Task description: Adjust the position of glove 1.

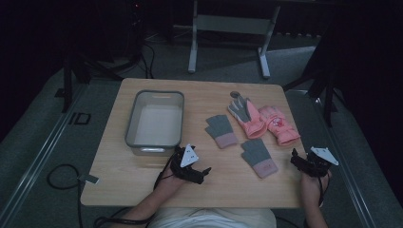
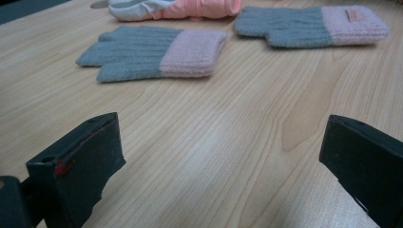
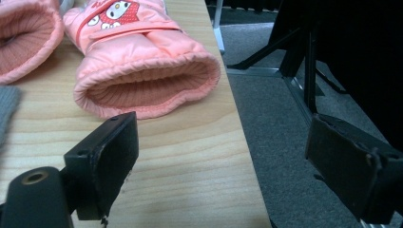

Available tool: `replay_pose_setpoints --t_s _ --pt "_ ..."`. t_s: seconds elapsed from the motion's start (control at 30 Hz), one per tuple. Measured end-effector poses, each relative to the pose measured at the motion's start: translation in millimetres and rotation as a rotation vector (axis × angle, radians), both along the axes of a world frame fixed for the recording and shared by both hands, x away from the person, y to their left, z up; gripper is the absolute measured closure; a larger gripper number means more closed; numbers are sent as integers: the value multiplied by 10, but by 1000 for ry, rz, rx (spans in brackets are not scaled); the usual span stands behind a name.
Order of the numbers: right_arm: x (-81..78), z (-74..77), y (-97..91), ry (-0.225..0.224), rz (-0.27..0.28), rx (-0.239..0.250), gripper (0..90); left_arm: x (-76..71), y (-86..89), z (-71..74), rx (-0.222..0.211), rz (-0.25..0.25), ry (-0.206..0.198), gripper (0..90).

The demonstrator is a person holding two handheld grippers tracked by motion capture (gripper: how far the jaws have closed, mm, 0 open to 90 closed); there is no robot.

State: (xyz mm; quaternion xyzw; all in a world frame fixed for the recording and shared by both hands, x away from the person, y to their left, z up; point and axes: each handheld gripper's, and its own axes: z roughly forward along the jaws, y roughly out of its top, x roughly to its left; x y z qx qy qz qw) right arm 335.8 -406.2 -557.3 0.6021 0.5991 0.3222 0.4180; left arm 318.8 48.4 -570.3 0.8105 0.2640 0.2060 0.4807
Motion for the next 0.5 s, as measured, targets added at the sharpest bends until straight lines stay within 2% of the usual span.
replay_pose_setpoints --t_s 0.07,0.13,0.17,0.2,0.4,0.5 --pt "-1 0 -2 0 -5 1 106 7 -6 0 4 0 8 3" --pt "8 -3 21 8 -14 -24 106 4 -12 0 6 0 8 3" --pt "11 -4 29 11 -16 -33 106 7 -18 1 -6 -10 29 3" --pt "13 -4 32 14 -17 -35 106 7 -18 1 -6 -10 29 3" --pt "13 -1 13 15 -22 -20 106 -1 -54 0 21 -31 29 3" --pt "7 0 11 9 1 -9 106 -11 -60 -3 23 -30 17 3"
